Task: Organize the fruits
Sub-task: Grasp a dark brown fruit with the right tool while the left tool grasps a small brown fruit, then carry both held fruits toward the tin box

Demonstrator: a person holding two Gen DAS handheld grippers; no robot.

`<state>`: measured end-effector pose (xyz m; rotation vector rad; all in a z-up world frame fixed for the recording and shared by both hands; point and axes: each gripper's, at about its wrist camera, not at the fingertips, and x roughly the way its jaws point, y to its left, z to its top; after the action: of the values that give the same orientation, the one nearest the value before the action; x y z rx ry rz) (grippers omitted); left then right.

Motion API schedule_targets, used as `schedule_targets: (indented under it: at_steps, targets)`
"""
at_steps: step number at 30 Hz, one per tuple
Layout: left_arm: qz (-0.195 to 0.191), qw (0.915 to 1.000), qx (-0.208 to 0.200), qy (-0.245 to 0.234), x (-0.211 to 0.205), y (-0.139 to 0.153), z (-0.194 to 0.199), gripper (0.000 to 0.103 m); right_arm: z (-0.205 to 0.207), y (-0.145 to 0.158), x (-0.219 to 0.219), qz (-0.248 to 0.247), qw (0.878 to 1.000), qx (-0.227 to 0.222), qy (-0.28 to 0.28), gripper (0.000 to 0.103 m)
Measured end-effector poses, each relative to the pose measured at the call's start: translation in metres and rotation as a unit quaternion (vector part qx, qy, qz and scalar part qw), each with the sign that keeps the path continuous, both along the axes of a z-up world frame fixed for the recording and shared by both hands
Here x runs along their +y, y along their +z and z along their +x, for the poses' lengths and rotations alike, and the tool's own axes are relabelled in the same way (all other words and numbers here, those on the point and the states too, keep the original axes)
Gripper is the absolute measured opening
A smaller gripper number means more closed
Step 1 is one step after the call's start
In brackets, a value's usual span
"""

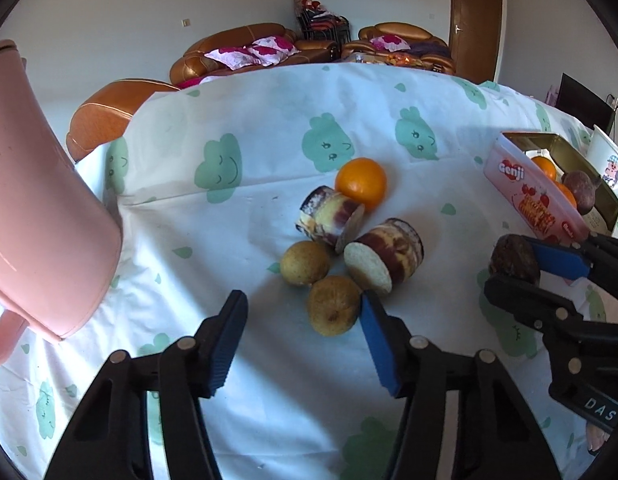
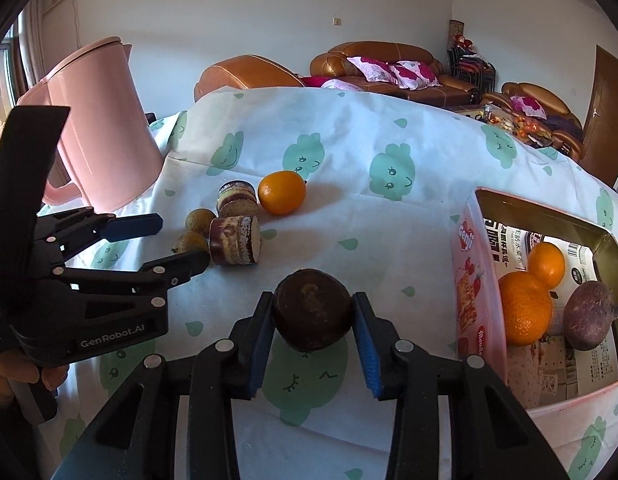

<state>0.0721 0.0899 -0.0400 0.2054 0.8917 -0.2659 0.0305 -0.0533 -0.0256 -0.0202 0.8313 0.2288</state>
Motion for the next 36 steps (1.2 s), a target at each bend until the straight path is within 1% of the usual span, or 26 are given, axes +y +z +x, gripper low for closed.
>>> schedule_targets:
  at_steps: [2,3,5,6,7,10,15,18,23,28,32,36]
  targets:
    - [-0.012,0.9999,0.0,0.006,0.002,0.0,0.002,0.059,0.0,0.0,0.001,0.002,1.0,0.0,0.003,0.041]
    - [-0.015,0.9999,0.0,0.007,0.002,0.0,0.002,0.057,0.0,0.0,0.002,0.001,1.0,0.0,0.004,0.041]
    - [-0.017,0.9999,-0.002,0.003,0.002,0.001,0.002,0.044,-0.001,0.0,0.004,-0.002,1.0,-0.002,0.007,0.041]
    - [-0.014,0.9999,-0.005,0.005,0.002,0.002,0.001,0.033,-0.002,0.0,0.004,-0.004,1.0,-0.005,0.007,0.041]
    - [-0.012,0.9999,-0.007,0.01,0.003,0.003,0.001,0.028,-0.003,0.001,0.005,-0.006,1.0,-0.008,0.007,0.041]
    - [-0.024,0.9995,-0.01,0.016,0.009,0.004,0.001,0.028,-0.007,0.004,0.007,-0.012,1.0,-0.022,0.006,0.041]
    - [-0.039,0.9974,-0.052,0.033,0.015,0.015,-0.008,0.028,-0.015,0.013,0.007,-0.028,0.998,-0.052,-0.002,0.041]
    - [-0.05,0.9946,-0.077,0.049,0.017,0.023,-0.012,0.028,-0.02,0.021,0.005,-0.039,0.996,-0.076,-0.009,0.041]
    - [-0.084,0.9873,-0.112,0.074,0.021,0.033,-0.018,0.028,-0.029,0.036,-0.002,-0.046,0.992,-0.115,-0.026,0.041]
    - [-0.108,0.9817,-0.125,0.094,0.017,0.037,-0.023,0.028,-0.034,0.045,-0.01,-0.047,0.989,-0.134,-0.036,0.041]
    - [-0.114,0.9791,-0.134,0.102,0.01,0.04,-0.029,0.028,-0.037,0.048,-0.018,-0.049,0.988,-0.142,-0.043,0.041]
    - [-0.11,0.9777,-0.147,0.101,-0.003,0.043,-0.036,0.028,-0.041,0.053,-0.027,-0.051,0.986,-0.153,-0.052,0.041]
